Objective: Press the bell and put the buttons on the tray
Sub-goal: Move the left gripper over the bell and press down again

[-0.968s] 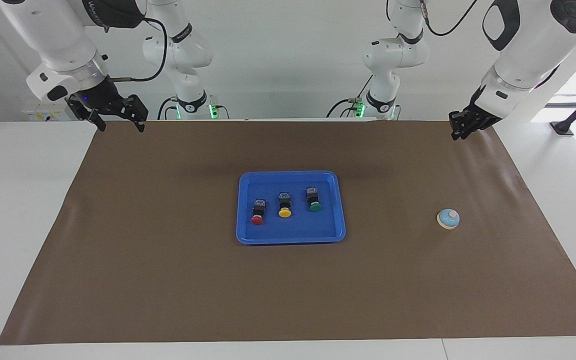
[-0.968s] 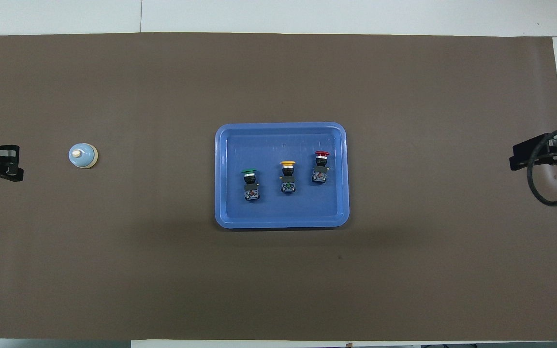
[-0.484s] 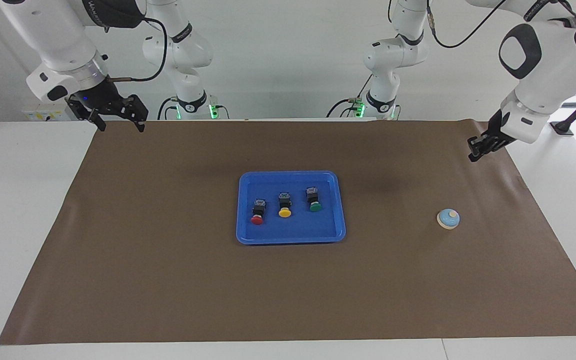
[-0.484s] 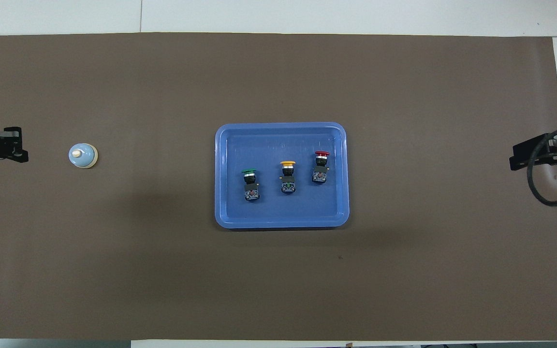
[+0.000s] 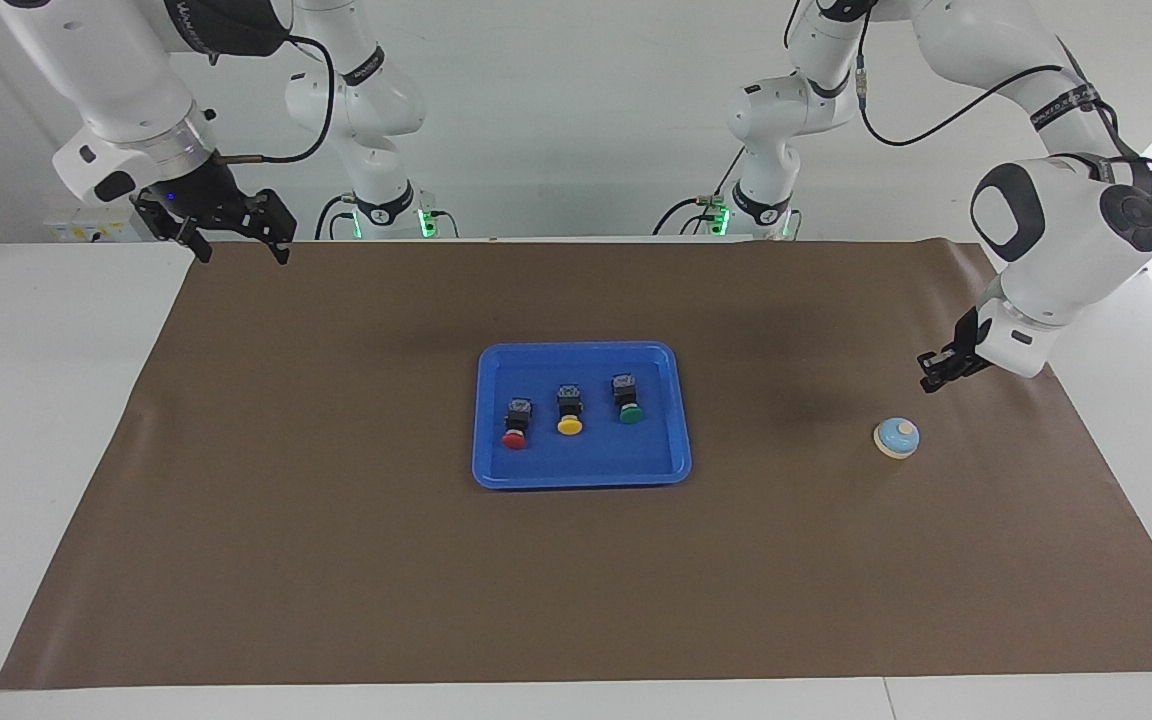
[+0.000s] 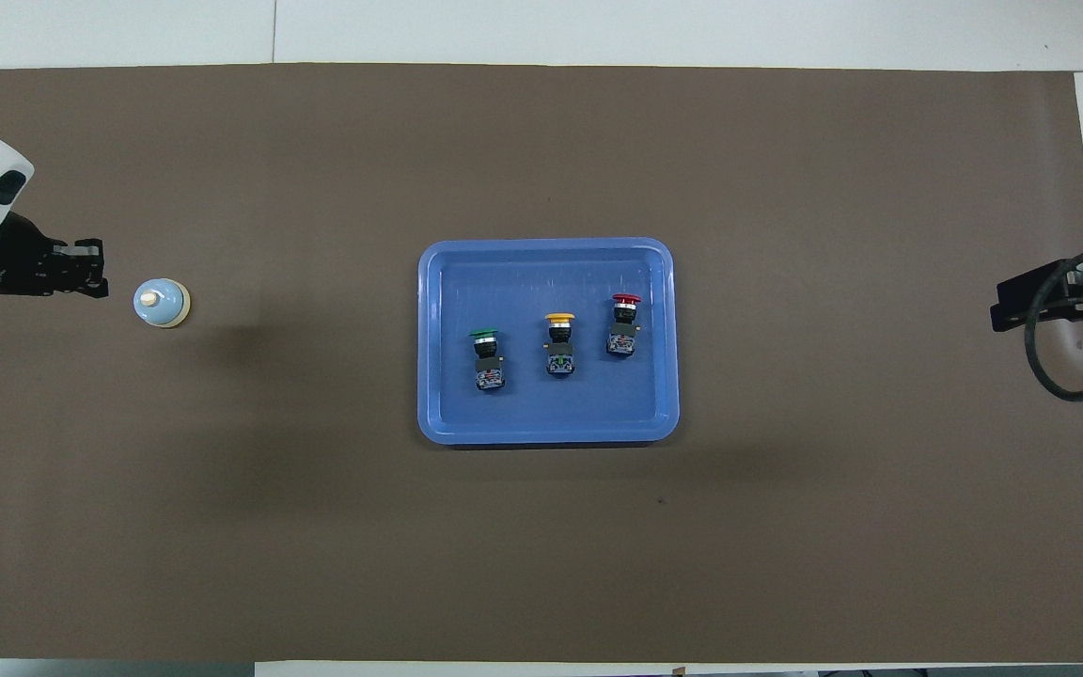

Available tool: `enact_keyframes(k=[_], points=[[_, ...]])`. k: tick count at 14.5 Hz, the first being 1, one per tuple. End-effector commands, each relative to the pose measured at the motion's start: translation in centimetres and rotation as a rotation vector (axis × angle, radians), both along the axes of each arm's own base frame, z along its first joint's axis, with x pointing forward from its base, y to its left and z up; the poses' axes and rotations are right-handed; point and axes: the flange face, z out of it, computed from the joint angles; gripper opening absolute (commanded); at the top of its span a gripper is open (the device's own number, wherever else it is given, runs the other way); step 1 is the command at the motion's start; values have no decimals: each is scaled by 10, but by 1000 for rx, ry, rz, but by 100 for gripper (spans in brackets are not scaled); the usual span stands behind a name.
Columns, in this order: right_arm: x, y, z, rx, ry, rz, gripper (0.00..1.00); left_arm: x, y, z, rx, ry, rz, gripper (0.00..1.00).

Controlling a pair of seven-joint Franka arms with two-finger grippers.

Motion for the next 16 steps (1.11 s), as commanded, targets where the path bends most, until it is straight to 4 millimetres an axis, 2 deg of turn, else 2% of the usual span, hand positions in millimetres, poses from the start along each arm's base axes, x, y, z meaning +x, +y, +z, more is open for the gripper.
enact_keyframes(k=[1, 3, 6, 9, 11, 14, 16], points=[[-5, 0, 2, -2, 7, -9, 100, -9, 5, -26, -4, -51, -9, 0], [-5, -1, 2, -2, 7, -10, 100, -4, -2, -56, 1, -25, -26, 0], [-5, -1, 2, -2, 7, -10, 100, -5, 4, -70, 14, -27, -45, 0], [-5, -1, 2, -2, 7, -10, 100, -3, 8, -101, 10, -35, -65, 0], [-5, -1, 2, -2, 7, -10, 100, -7, 5, -115, 12, -47, -67, 0], [-5, -1, 2, -2, 7, -10, 100, -9, 5, -118, 11, -43, -67, 0], [-5, -1, 2, -2, 7, -10, 100, -5, 3, -107, 8, -20, -73, 0]])
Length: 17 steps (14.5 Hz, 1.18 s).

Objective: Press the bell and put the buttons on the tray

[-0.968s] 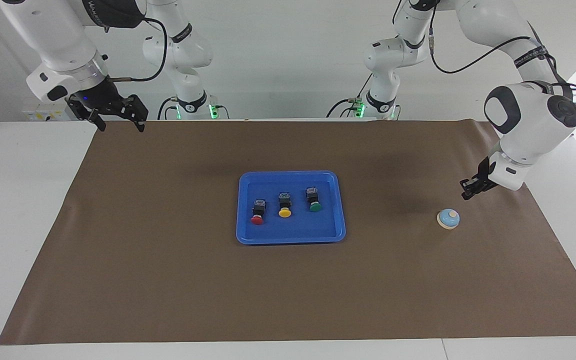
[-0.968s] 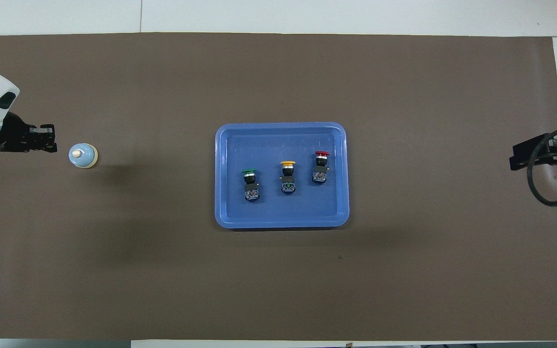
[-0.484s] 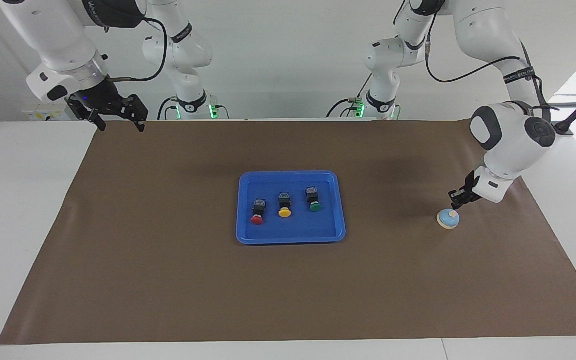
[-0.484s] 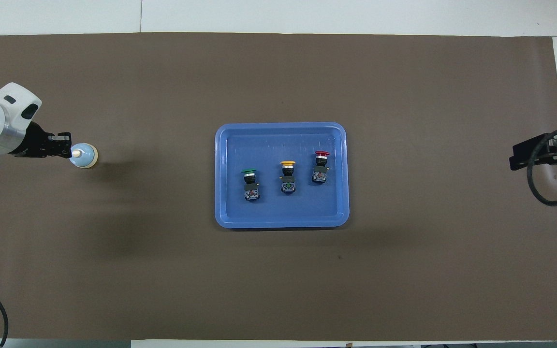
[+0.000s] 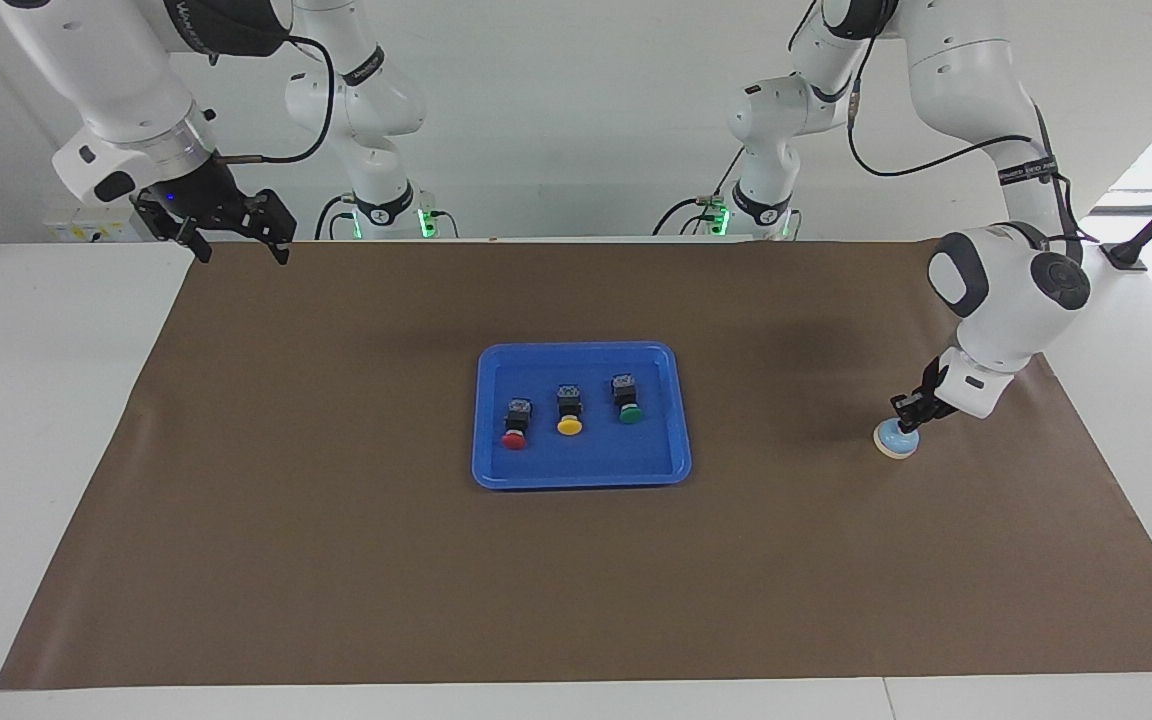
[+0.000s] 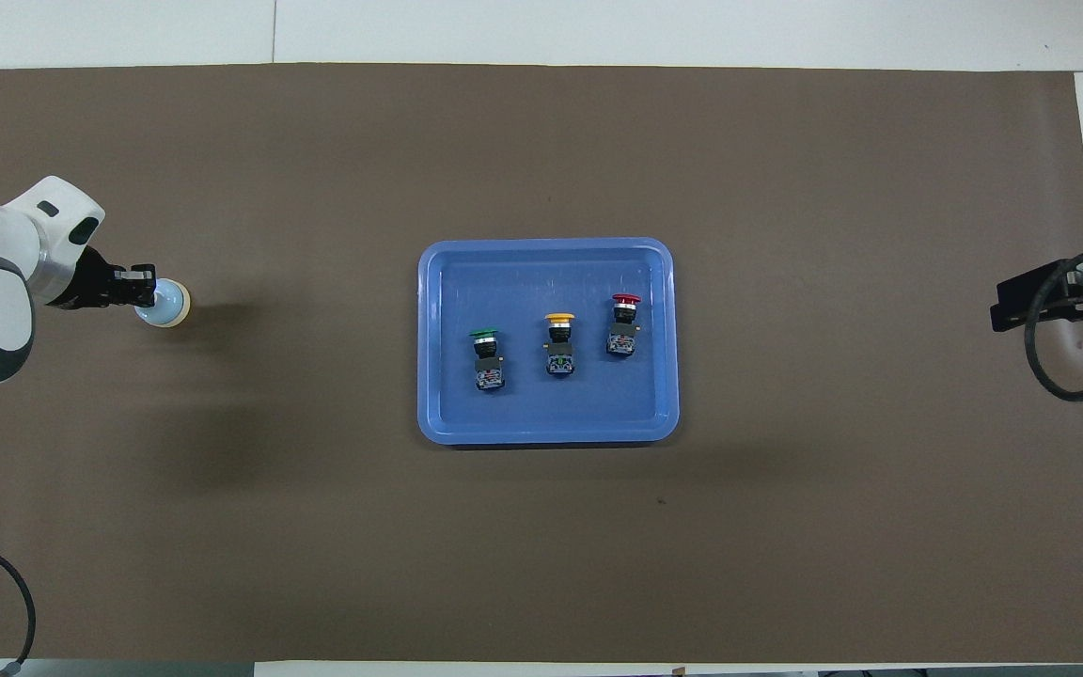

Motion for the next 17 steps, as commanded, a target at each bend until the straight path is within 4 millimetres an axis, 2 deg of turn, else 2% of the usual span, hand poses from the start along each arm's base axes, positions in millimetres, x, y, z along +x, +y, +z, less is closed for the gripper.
enact_keyframes(k=[1, 5, 8, 11, 13, 14, 15, 16, 17], points=[[-5, -1, 2, -2, 7, -10, 100, 1, -1, 3, 4, 46, -26, 0], [-5, -1, 2, -2, 7, -10, 100, 6, -6, 74, 3, 89, -33, 0], [-5, -1, 2, -2, 7, -10, 100, 6, -9, 142, 4, 119, -37, 0], [-5, -1, 2, -2, 7, -10, 100, -16, -16, 198, 8, 131, -50, 0], [-5, -1, 2, -2, 7, -10, 100, -36, -29, 222, 13, 152, -71, 0], [-5, -1, 2, -2, 7, -10, 100, -43, -37, 227, 14, 176, -83, 15], [-5, -1, 2, -2, 7, -10, 100, -52, -44, 233, 16, 208, -98, 42], [-5, -1, 2, -2, 7, -10, 100, -62, -49, 240, 18, 228, -106, 93], [-5, -1, 2, -2, 7, -10, 100, -69, -50, 251, 18, 218, -103, 100]])
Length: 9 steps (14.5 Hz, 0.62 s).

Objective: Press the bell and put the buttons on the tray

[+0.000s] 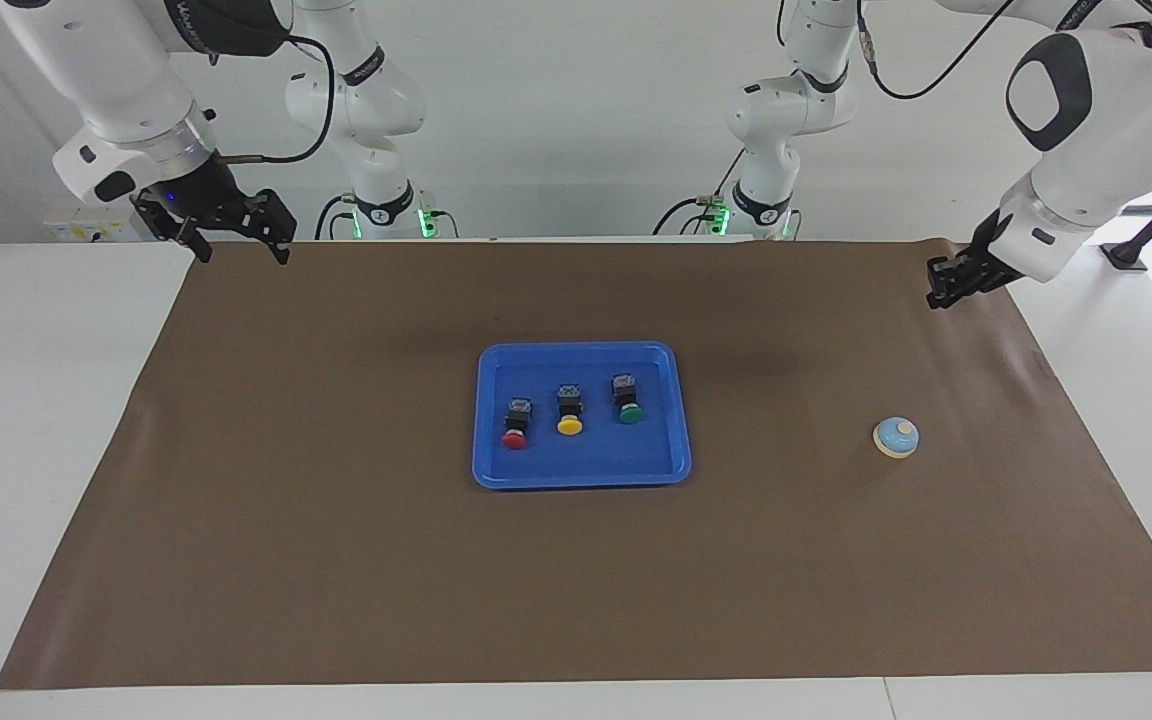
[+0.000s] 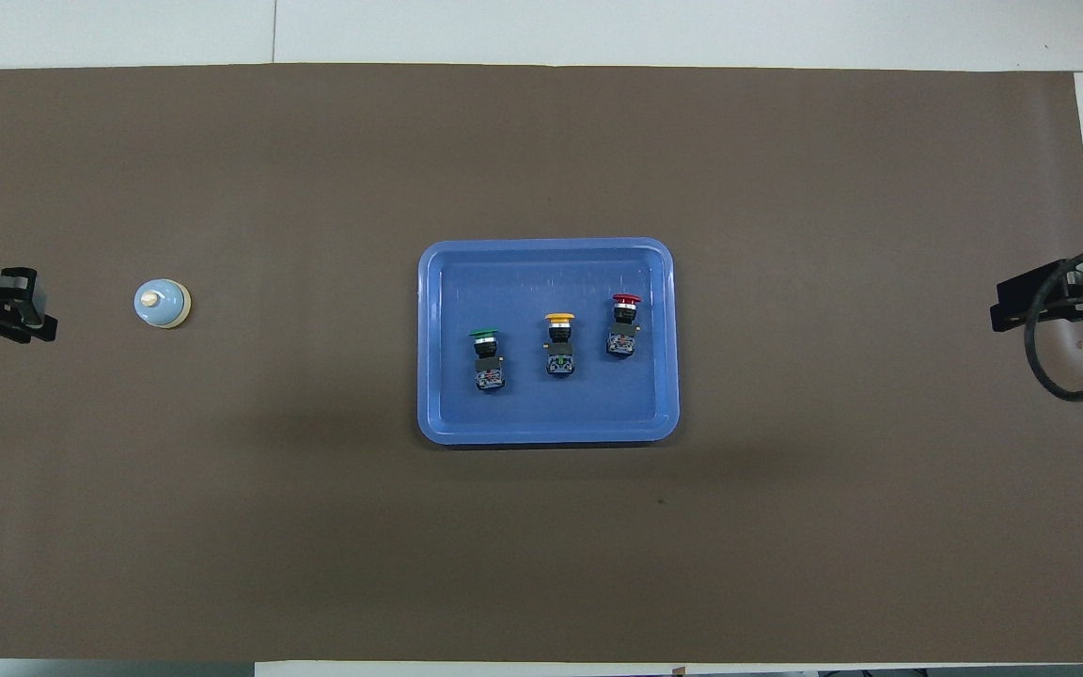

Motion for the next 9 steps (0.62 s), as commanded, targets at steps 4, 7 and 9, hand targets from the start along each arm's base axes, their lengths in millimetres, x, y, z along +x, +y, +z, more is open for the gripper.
enact_keyframes(k=[4, 7, 9], points=[[-5, 0, 2, -2, 7, -9, 100, -17, -19, 17, 11, -39, -23, 100], [-5, -1, 2, -2, 7, -10, 100, -12, -37, 18, 12, -55, -52, 100], [-5, -1, 2, -2, 7, -10, 100, -10, -41, 20, 6, -64, -57, 100]])
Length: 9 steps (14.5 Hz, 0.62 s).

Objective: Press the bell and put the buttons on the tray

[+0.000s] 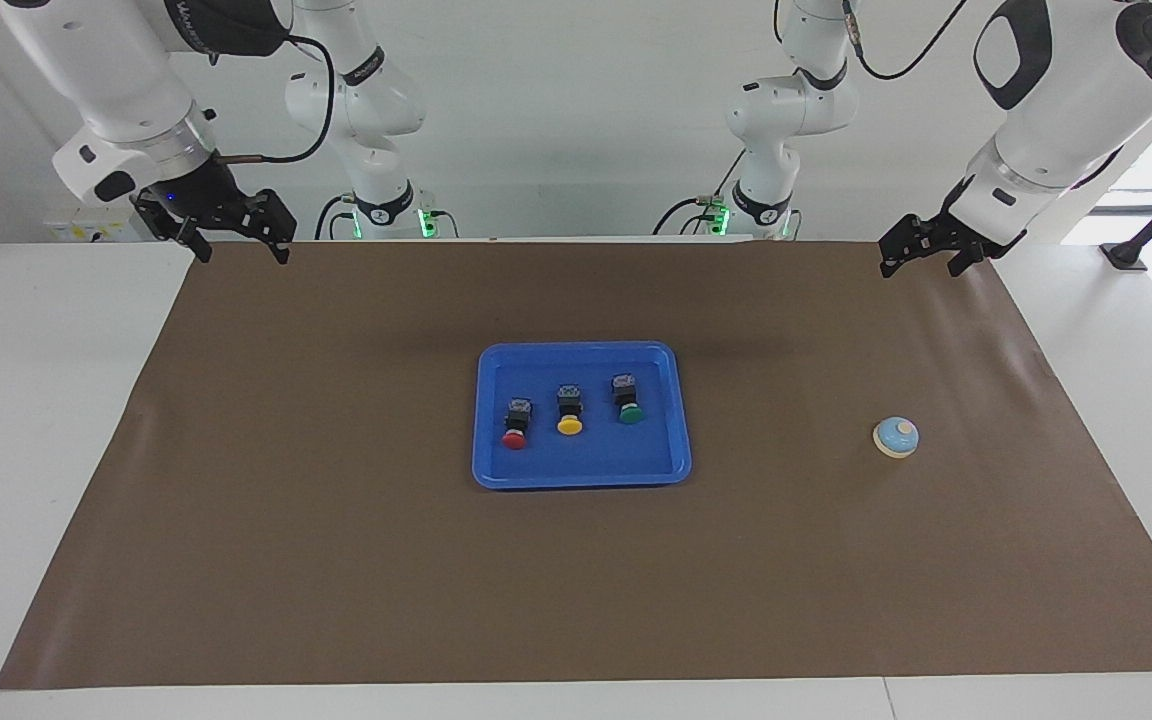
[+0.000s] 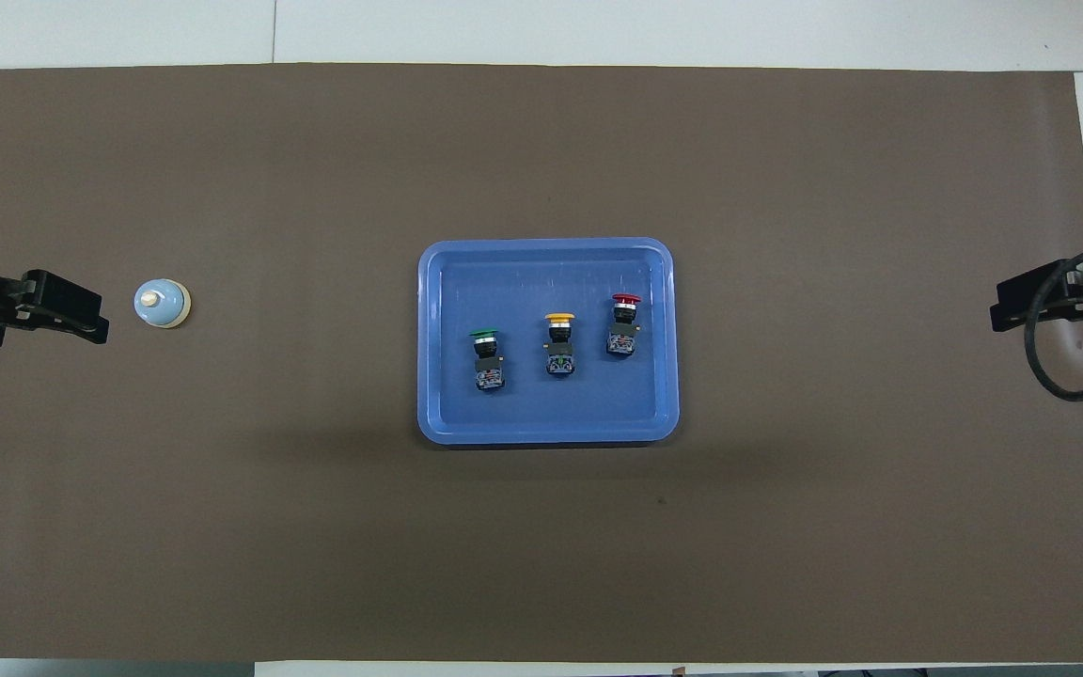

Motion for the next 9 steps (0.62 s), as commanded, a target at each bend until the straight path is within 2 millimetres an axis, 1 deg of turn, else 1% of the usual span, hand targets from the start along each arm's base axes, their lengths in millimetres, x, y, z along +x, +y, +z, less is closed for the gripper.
enact_keyframes(k=[1, 7, 9], points=[[-5, -1, 2, -2, 7, -10, 100, 2, -2, 2, 4, -30, 4, 100], [-5, -2, 2, -2, 7, -12, 100, 2, -2, 1, 14, -29, 4, 100], [-5, -2, 2, -2, 7, -12, 100, 2, -7, 1, 12, -29, -5, 100]])
